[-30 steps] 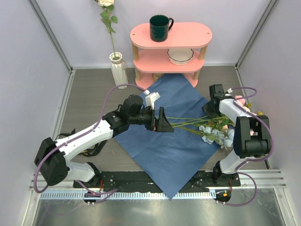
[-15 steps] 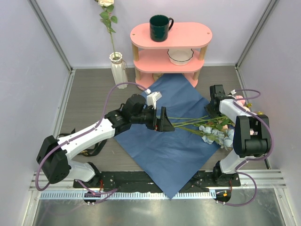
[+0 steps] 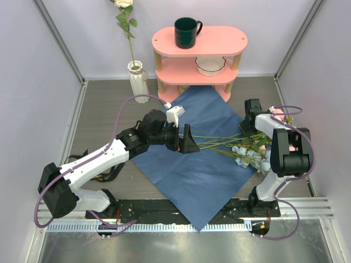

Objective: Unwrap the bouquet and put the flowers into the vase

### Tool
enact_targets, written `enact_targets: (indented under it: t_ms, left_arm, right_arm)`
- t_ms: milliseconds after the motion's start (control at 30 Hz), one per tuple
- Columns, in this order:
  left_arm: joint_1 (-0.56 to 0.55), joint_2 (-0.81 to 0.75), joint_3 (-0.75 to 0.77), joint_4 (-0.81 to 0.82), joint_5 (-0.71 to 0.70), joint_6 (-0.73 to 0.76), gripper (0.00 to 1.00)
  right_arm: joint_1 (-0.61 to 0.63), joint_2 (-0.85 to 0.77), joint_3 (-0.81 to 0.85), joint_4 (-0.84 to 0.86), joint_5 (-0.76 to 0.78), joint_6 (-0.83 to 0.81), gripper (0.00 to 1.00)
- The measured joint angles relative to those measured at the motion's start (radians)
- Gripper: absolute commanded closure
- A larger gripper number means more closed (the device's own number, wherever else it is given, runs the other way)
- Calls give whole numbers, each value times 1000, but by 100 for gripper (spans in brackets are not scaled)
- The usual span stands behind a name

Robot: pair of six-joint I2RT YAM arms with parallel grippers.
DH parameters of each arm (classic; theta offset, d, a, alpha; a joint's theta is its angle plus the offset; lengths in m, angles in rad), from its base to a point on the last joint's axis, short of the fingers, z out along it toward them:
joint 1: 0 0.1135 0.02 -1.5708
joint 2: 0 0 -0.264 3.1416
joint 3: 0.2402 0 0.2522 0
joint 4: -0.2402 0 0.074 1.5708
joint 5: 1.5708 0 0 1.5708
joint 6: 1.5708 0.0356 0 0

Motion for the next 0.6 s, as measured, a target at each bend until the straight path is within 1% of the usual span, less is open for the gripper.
enact_targets:
  t_ms: [33,67,400,467,533,600]
  left_arm:
    - [0,-1,0,-5,-3,2,11]
    - [0,-2,0,-10,-7,7,11]
    - [0,-28,0,-35,-33,19,11]
    - [0,-28,0,-37,-34,20,11]
    - [0,-28,0,-39,-34,21,11]
    - [0,-28,0,-39,-34,23,11]
  right_arm:
    - [0,1,4,0,-2,0,91]
    - [0,1,8,1,-4,2,99]
    - [0,-26,29,22,-32,-5,99]
    - [0,-36,29,38,-35,-21,82]
    - [0,-41,29,46,-38,-33,59]
    - [0,-41,29,44,-43,-37,57]
